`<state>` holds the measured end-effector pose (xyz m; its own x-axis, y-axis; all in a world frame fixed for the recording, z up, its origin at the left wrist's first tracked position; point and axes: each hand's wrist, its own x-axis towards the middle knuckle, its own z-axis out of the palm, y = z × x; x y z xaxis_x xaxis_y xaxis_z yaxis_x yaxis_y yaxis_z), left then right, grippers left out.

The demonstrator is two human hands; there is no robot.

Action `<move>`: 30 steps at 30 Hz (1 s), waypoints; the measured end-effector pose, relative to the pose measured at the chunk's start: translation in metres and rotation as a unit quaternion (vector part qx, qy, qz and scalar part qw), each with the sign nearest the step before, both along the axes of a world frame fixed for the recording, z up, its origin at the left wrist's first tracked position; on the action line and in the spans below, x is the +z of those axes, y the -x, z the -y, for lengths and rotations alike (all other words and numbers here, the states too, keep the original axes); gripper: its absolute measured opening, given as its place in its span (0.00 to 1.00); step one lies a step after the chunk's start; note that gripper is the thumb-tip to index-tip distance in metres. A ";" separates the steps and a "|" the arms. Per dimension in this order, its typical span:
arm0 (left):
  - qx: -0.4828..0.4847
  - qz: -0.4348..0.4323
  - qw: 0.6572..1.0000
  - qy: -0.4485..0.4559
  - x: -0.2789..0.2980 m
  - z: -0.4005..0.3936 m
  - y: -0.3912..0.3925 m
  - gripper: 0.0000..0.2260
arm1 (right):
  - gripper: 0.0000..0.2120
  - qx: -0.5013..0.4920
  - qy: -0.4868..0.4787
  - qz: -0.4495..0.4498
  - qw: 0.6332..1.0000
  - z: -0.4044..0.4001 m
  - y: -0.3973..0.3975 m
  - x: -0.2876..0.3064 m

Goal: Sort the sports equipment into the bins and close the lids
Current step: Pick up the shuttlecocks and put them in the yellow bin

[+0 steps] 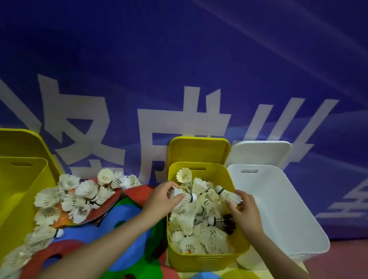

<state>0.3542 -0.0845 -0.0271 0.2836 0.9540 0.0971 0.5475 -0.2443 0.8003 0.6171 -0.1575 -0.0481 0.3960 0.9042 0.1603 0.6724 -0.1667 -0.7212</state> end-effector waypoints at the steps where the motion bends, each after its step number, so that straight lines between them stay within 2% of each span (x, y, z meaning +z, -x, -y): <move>1: 0.002 -0.002 1.000 -0.001 -0.003 0.000 -0.008 0.10 | 0.20 0.013 -0.005 0.012 1.000 0.003 -0.002 -0.004; 6: 0.029 -0.022 0.999 -0.015 -0.014 -0.005 -0.037 0.10 | 0.22 0.064 -0.021 0.076 0.995 0.007 -0.002 -0.018; 10: 0.032 -0.054 0.998 -0.023 -0.026 -0.009 -0.049 0.09 | 0.24 0.071 -0.025 0.070 0.995 0.006 -0.004 -0.022; 13: 0.010 -0.122 0.991 -0.046 -0.037 -0.007 -0.054 0.12 | 0.28 0.078 -0.036 0.067 0.994 0.005 -0.006 -0.025; 17: -0.048 -0.251 0.965 -0.063 -0.051 -0.008 -0.053 0.16 | 0.24 0.080 -0.049 0.054 0.994 0.004 -0.008 -0.028; 22: -0.060 -0.359 0.930 -0.047 -0.053 -0.014 -0.058 0.13 | 0.24 0.085 -0.051 0.047 0.994 0.003 -0.008 -0.028; 24: -0.068 -0.363 0.929 -0.028 -0.049 -0.014 -0.057 0.08 | 0.24 0.088 -0.051 0.047 0.994 0.003 -0.008 -0.028; 27: -0.088 -0.328 0.941 0.008 -0.043 -0.014 -0.056 0.22 | 0.24 0.090 -0.052 0.058 0.993 0.003 -0.009 -0.029; 30: -0.104 -0.314 0.943 -0.037 -0.036 -0.014 -0.052 0.21 | 0.25 0.100 -0.050 0.078 0.991 0.003 -0.008 -0.030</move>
<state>0.4060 -0.0707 -0.0627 0.4877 0.8686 -0.0879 0.8418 -0.4412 0.3111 0.6248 -0.1604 -0.0778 0.1743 0.9384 0.2983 0.7897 0.0477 -0.6116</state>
